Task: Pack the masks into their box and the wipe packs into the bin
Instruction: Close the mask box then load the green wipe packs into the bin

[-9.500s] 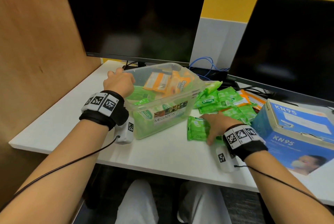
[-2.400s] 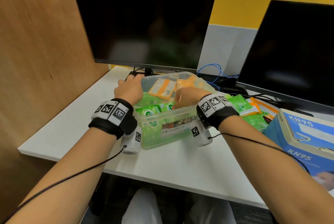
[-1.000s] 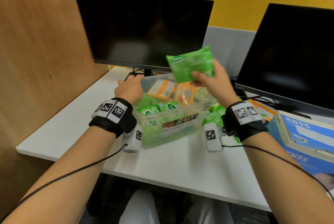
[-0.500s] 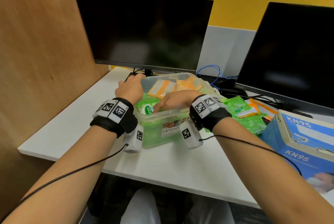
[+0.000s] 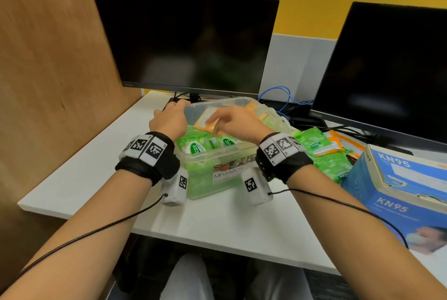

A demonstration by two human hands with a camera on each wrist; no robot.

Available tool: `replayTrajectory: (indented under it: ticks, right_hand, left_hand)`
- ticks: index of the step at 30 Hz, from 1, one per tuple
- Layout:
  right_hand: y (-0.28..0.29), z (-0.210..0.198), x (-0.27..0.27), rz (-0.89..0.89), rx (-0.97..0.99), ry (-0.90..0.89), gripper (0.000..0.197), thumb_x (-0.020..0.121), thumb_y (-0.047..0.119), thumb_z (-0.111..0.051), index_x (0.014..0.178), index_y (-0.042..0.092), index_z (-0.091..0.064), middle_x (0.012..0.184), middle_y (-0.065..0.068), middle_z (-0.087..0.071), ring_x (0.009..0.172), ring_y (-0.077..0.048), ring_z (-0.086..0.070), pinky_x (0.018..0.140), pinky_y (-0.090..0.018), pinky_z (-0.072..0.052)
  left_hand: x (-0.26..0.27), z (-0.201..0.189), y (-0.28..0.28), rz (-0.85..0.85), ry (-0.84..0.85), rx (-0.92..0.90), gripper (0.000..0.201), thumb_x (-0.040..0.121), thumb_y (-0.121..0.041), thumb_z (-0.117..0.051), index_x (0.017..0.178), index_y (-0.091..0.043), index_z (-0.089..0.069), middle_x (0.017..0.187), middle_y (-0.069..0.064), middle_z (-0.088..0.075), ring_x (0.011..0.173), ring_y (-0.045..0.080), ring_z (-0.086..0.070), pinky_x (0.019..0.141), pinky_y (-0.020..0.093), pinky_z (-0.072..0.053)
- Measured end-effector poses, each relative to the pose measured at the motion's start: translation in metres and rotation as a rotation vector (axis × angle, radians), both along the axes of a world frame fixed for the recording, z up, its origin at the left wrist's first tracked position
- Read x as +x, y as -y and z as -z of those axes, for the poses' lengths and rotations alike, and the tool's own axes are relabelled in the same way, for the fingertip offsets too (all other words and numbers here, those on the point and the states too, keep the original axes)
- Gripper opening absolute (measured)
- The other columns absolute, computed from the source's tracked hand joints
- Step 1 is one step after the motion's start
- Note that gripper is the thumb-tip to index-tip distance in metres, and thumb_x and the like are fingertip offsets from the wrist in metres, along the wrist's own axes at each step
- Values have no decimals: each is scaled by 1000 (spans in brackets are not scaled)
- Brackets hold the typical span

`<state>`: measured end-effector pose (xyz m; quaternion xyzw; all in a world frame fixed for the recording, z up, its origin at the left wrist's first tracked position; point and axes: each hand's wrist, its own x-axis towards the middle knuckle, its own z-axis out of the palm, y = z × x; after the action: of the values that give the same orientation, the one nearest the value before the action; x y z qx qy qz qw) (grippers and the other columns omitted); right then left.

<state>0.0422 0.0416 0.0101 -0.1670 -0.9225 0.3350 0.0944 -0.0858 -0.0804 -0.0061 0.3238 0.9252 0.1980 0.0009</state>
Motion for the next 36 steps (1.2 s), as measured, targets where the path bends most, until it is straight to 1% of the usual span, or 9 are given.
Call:
replayTrajectory:
  ticks: [4,8,11,16,18,21,24,31,36]
  right_hand:
    - [-59,14,37,619,157,-486,27,90,15,-47,106,19,-68,102,-4,-69,90,-19,-63,71,-25,-48]
    - [-125,56,87,965,91,37,43,86,24,-54,126,8,-49,128,-18,-54,118,-38,-51,95,-42,-43]
    - [-130,89,108,875,105,446,77,85,45,-65,140,0,-35,133,-18,-53,122,-34,-52,97,-40,-42]
    - [-126,96,102,793,-25,348,86,77,43,-76,138,-1,-34,131,-15,-52,122,-32,-50,93,-38,-43]
    - [-125,91,99,785,-146,314,66,74,41,-79,121,5,-48,102,-9,-56,97,-27,-58,78,-37,-47]
    - [-123,74,98,768,-366,176,33,76,25,-79,84,3,-57,83,-10,-61,70,-23,-59,80,-41,-57]
    - [-117,45,98,831,-177,35,30,78,20,-77,94,-2,-65,97,-17,-68,88,-32,-67,81,-44,-57]
    - [-58,-29,79,585,251,-679,22,88,26,-63,108,16,-67,92,8,-65,83,-4,-58,68,-2,-38]
    - [-28,-16,50,212,241,-653,35,88,17,-66,121,29,-65,113,15,-66,98,0,-61,87,-12,-48]
  left_hand:
    - [0,1,0,8,-2,10,57,94,-2,-37,144,-29,-32,143,7,-39,124,37,-37,93,47,-39]
    - [0,1,-1,3,-7,11,56,94,-3,-39,143,-29,-33,142,7,-40,123,37,-38,93,48,-39]
    - [-1,2,-1,4,-14,11,56,94,-3,-39,143,-28,-33,141,8,-40,123,37,-39,93,48,-40]
    - [1,1,0,16,-22,15,54,95,-3,-38,143,-27,-34,140,9,-42,122,37,-40,93,48,-40]
    - [1,1,0,16,-20,17,54,95,-3,-38,143,-27,-33,140,9,-42,122,37,-40,93,48,-41]
    - [0,1,0,15,-23,15,54,95,-3,-38,143,-27,-33,140,9,-42,121,37,-40,92,48,-41]
    - [0,2,-1,12,-22,14,56,94,-1,-38,142,-28,-34,139,8,-43,121,37,-40,91,47,-41]
    - [-1,3,-1,16,-18,11,57,93,0,-38,143,-28,-33,140,8,-42,122,37,-39,92,48,-41]
    - [-2,2,-1,16,-13,20,60,92,1,-36,143,-30,-33,141,7,-42,122,37,-39,90,47,-41]
